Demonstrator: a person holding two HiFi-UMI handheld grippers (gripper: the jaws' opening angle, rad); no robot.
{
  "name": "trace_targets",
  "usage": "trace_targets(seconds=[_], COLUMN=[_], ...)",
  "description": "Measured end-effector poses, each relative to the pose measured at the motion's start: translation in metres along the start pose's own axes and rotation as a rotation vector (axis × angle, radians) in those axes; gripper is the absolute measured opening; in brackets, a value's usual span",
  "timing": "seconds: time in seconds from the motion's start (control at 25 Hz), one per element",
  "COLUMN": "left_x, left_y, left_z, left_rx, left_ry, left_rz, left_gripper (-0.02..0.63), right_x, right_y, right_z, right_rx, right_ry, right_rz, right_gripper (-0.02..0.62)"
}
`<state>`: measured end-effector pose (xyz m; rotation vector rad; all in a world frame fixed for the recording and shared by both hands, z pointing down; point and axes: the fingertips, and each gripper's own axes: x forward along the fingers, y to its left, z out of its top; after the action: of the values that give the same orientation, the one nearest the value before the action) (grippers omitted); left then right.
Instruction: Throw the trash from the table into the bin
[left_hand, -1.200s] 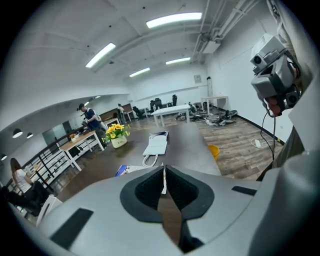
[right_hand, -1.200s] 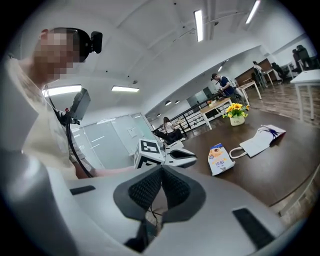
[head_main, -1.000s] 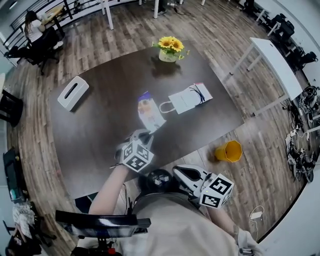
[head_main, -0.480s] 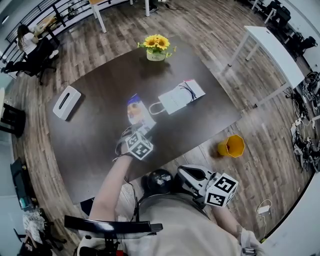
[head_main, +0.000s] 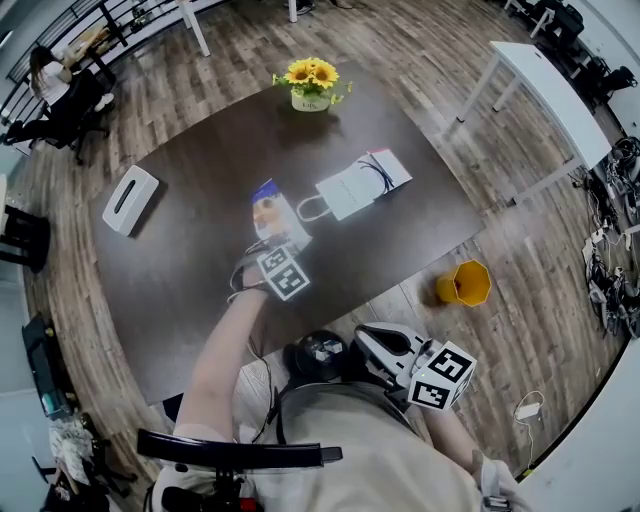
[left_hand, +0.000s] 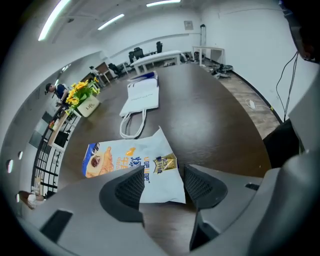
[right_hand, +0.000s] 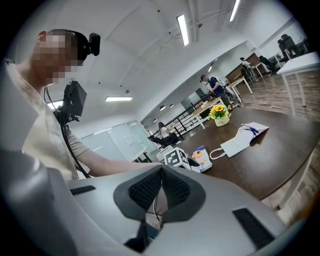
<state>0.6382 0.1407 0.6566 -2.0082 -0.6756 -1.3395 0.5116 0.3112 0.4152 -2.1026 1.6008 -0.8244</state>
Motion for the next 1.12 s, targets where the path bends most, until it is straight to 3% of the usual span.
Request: trace_targets(seconds=[0.16,0.24,0.4,0.6,0.68,0.92,1.12], left_x=[0.002,0.003,0.006,0.004,-0.001,-0.037,-0.062], left_y=[-0.006,-0.01,-0.007,-0.008,-0.007,0.019,0.022], left_z=[-0.002,0.001,-0.007,-0.022,-0.022,-0.013,-0.017], left_rx=[-0.004,-0.01,-0.004,-0.039,-0.059,-0.217,-0.279], left_ry=[0.006,0.001,0.008,0.01,-0.024,-0.212,-0.276], left_rz=[-0.055,-0.09,-0.061,-0.084,-0.067,0.087,0.109], left_gripper=[0.231,0.156,0.063,0.02,0.018,0.014,0.014], right_x=[-0.001,0.0,0.003,0.008,0.011,0.027,0.036], right_y=[-0.002,-0.001,0.001,0.006,0.011,0.031,0.042], right_z=[-0.001,0.001,0.001,-0.005,-0.004,0.001,-0.001], right_rx=[0.008,0.001,-0.003,-0.015,-0.025,0.008,-0.02], right_ry=[-0.002,-0.009,-0.005,0.019,0.026,-0.003,0.014], right_rz=[-0.011,-0.01,0.002,0.008,0.022,0.118,0.139], right_gripper=[0.014,0.014,0.014,0.014,0.014,0.014,0.014])
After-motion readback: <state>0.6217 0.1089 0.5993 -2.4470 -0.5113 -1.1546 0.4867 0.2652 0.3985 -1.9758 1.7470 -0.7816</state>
